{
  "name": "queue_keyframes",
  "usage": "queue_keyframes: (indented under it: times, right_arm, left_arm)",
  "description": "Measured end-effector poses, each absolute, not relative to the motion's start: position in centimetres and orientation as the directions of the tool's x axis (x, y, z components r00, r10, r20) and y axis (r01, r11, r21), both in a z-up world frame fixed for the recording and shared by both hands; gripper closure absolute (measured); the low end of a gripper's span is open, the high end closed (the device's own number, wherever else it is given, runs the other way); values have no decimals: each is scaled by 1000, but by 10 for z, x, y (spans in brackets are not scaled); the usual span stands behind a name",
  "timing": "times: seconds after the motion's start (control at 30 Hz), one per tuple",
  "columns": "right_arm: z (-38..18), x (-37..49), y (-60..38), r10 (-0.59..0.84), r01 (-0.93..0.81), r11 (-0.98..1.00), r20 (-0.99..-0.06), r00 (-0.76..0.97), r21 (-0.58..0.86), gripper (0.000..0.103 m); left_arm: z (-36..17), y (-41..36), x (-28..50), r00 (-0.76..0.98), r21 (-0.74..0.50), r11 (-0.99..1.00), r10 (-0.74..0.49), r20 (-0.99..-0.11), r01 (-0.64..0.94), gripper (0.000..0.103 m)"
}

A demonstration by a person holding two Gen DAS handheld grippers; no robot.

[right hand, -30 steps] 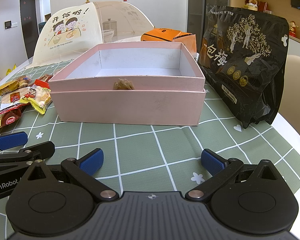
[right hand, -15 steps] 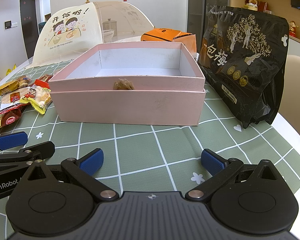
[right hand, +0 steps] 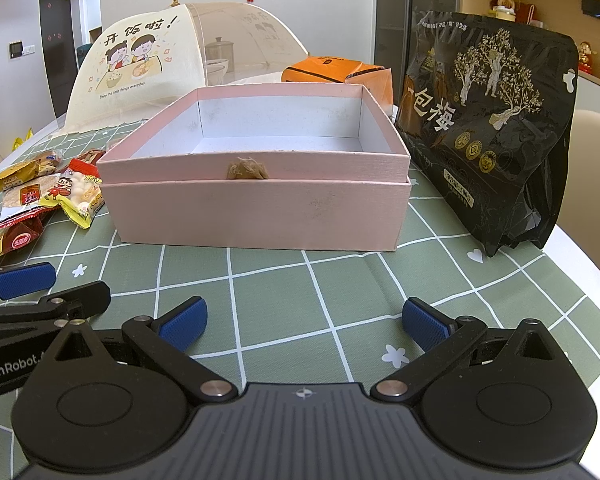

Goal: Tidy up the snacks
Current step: 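Grasp the clear sesame-stick packet with the left tool while the right tool grasps a yellow packet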

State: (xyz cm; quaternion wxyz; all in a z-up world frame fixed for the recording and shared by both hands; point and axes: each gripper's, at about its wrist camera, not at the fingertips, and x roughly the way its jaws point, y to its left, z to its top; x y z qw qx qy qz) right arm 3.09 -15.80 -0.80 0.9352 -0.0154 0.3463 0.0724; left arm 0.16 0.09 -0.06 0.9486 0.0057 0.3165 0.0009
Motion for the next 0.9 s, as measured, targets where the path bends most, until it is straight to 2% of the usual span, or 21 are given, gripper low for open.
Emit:
queue_keyframes:
  times: [0.17,0.2,0.3,0.4,0.47,0.57,0.67,0.8,0.9]
  right_arm:
    - [0,27,-158,88,-111,994,-749,656,20,0]
    - [-1,28,-154,82,-102,995,-749,657,19,0]
    - [2,24,-152,74,-95,995,-766,639,16,0]
    - [3,24,-147,119,-176,984,-780,614,12,0]
    - [5,23,-140,139,-216,976,-785,604,7,0]
    - [7,22,-124,142,-236,972,-786,602,-6,0]
    - [13,20,-101,162,-277,961,-788,595,-12,0]
    - [37,13,-70,239,-353,936,-748,620,7,0]
    - [63,23,-42,319,-430,902,-728,607,36,0]
  left_arm:
    - [1,0,5,795,27,1000,4,-607,15,37]
    - [4,3,3,780,13,1000,-7,-626,19,41]
    - [26,23,-1,730,-69,997,-70,-679,32,42]
    - [62,66,-15,768,-97,995,-60,-638,-3,40]
    - [79,108,-19,785,-88,989,39,-618,-119,41]
    - [82,195,-13,700,-148,894,219,-680,-424,44]
    - [67,257,-5,641,-255,791,213,-737,-557,44]
    - [44,271,24,606,-254,801,163,-778,-542,43]
    - [26,263,40,601,-181,868,156,-784,-462,42]
